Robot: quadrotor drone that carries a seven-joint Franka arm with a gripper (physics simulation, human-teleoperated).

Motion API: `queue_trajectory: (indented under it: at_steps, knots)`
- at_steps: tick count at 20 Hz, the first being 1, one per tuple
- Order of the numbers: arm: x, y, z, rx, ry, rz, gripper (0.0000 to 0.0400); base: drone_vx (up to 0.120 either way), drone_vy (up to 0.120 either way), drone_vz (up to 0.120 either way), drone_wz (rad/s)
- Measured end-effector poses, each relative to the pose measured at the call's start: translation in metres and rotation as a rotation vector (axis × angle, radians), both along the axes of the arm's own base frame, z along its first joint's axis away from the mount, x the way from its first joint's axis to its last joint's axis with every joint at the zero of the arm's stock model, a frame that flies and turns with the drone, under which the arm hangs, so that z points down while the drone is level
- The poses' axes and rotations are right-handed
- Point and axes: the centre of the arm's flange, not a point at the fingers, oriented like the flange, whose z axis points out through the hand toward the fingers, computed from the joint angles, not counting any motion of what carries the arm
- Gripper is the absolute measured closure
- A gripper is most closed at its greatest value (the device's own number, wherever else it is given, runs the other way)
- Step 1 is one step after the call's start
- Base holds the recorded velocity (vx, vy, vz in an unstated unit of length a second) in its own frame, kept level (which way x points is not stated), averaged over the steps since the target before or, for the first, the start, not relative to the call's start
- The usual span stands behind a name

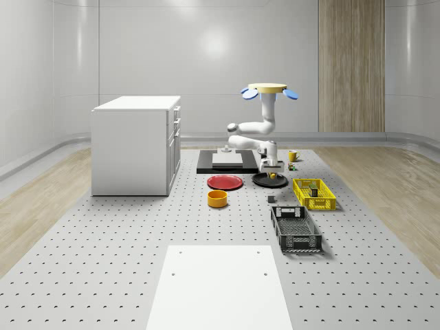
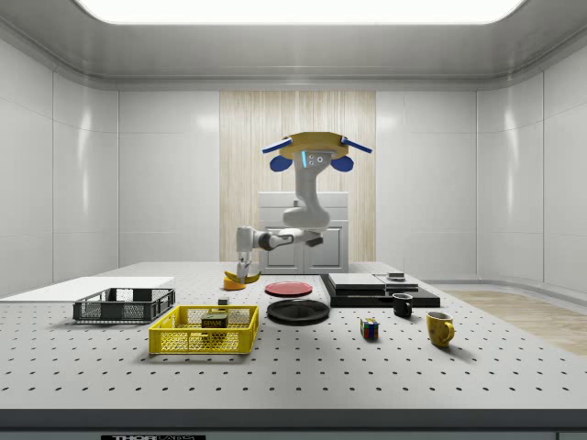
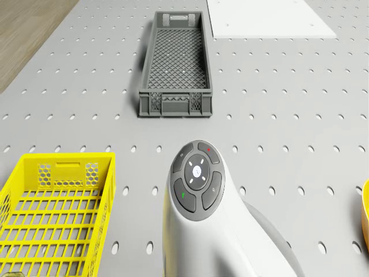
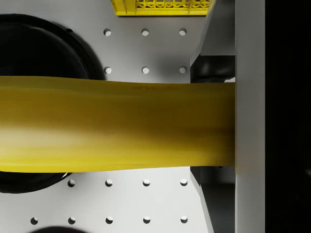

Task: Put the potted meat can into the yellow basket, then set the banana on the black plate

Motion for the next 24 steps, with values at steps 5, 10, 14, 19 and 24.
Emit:
queue_trajectory:
  at_steps: [5,10,14,19,24]
  knots:
    - [0.0,0.0,0.0,0.0,0.0,0.0,0.02,-0.056,0.12,0.0,0.0]
    - [0.0,0.0,0.0,0.0,0.0,0.0,0.02,0.0,0.08,0.0,0.0]
    - [0.0,0.0,0.0,0.0,0.0,0.0,0.02,-0.12,0.0,0.0,0.0]
    - [0.0,0.0,0.0,0.0,0.0,0.0,0.02,-0.12,-0.064,0.0,0.0]
    - [0.0,0.0,0.0,0.0,0.0,0.0,0.02,-0.12,0.0,0.0,0.0]
